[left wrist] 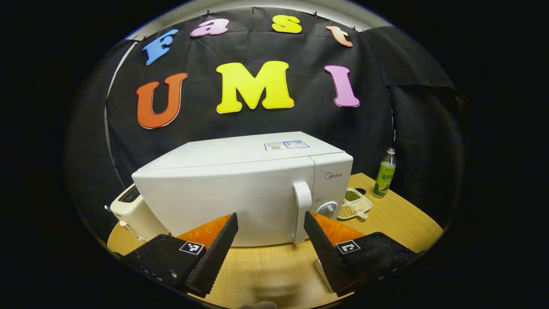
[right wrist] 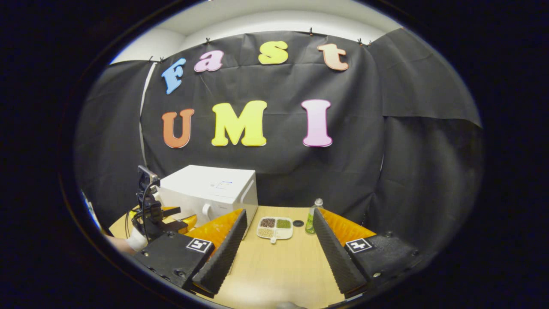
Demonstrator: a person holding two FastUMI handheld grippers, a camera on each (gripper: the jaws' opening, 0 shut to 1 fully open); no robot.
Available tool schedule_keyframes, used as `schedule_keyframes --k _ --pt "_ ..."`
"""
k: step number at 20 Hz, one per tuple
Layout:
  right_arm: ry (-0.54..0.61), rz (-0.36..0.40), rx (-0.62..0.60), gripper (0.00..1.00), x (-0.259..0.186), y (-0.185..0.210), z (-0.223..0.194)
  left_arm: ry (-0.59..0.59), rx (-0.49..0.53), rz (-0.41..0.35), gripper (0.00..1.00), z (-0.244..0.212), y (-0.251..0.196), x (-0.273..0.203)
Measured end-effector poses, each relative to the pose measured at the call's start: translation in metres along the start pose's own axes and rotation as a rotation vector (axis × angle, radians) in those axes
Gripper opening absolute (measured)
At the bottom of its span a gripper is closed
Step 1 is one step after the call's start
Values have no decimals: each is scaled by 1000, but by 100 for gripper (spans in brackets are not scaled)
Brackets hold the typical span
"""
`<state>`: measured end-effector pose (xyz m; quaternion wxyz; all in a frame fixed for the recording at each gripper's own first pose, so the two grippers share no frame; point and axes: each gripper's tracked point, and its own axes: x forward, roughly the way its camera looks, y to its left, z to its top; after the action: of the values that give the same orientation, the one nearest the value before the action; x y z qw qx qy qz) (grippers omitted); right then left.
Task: Open the microwave oven with the left hand, put the food in, and close the microwave oven.
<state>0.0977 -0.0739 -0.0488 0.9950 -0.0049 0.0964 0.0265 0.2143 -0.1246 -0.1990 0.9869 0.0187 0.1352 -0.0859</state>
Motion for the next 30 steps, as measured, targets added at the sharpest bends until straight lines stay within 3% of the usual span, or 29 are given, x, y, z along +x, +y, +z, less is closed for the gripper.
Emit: schedule_keyframes --k 1,2,8,13,14,22,30 --pt "-2 9 -4 99 0 -1 0 -1 7 14 96 3 0 -6" --pt "-5 17 -10 92 0 -2 -1 -7 10 20 96 7 -1 -14" --pt "-39 -3 -22 92 -14 4 10 -57 -17 -7 97 38 0 -73" --pt "-104 -34 -22 92 -42 26 30 -124 -31 -14 96 71 29 -144" --pt "-115 -43 -18 98 -48 29 32 -137 -32 -11 96 76 36 -158" --pt "-163 -87 3 98 -85 58 38 -194 -62 64 96 88 95 -258" --pt "-151 -88 10 98 -105 80 24 -218 -80 118 96 91 123 -298"
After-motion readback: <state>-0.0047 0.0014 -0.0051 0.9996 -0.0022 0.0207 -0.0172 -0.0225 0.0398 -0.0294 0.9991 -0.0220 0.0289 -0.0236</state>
